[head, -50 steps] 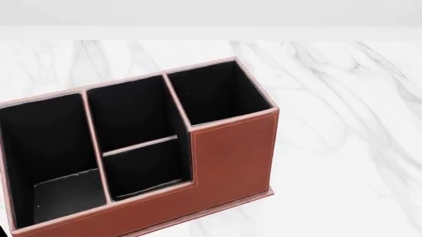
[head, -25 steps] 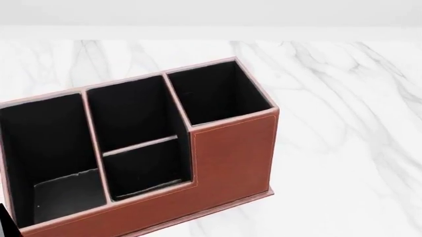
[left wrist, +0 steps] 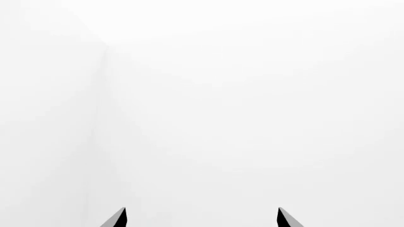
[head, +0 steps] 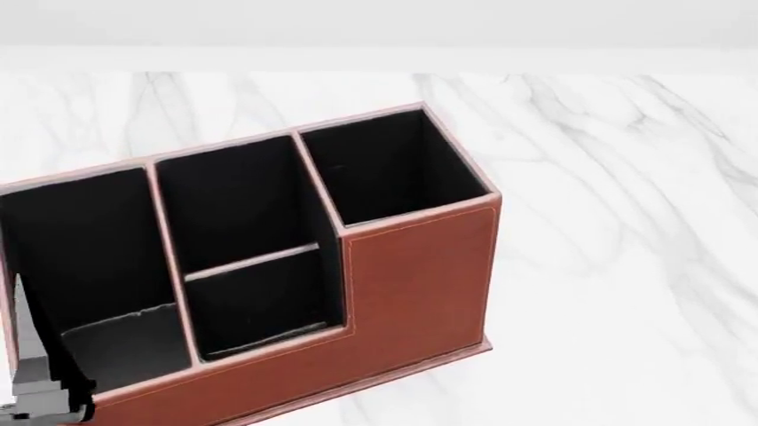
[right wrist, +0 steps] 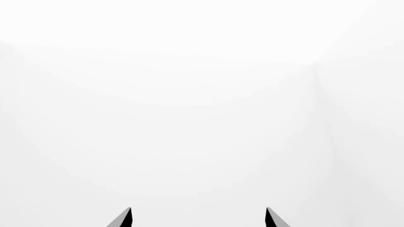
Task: Pick up the book and place it in the back compartment of the caddy.
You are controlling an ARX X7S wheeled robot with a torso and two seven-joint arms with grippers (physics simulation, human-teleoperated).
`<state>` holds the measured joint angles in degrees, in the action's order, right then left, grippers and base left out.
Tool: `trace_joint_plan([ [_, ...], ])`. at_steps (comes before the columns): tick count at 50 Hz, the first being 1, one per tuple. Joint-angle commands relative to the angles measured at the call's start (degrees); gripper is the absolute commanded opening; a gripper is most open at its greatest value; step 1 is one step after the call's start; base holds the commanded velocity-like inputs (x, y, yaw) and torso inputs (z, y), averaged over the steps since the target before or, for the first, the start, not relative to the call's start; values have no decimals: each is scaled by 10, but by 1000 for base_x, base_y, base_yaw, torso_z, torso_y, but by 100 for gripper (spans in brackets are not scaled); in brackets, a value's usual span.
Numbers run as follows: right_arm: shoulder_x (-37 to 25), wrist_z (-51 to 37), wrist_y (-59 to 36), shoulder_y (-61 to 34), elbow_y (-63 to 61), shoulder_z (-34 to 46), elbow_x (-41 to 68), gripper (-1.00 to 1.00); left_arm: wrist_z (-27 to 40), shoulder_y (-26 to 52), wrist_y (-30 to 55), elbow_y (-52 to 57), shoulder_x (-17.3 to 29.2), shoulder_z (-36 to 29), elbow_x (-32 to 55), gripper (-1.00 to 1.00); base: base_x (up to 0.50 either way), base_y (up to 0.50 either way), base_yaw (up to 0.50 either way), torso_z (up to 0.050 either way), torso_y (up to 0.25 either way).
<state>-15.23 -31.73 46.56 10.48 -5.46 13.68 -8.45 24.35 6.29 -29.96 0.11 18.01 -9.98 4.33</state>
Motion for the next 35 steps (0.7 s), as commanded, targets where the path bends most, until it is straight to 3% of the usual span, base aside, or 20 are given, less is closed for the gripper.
trace_joint_plan([
  [1,-2,-3,-1,-3,3,4,0,100,-16,76,44,-69,5,-7,2,100,0,0,0,0,0],
  [22,-7,-8,-2,-7,8,9,6,100,-83,127,99,-93,37,-32,34,100,0,0,0,0,0],
  [35,-8,-9,-6,-13,13,13,5,100,-182,139,140,-85,80,-79,59,100,0,0,0,0,0],
])
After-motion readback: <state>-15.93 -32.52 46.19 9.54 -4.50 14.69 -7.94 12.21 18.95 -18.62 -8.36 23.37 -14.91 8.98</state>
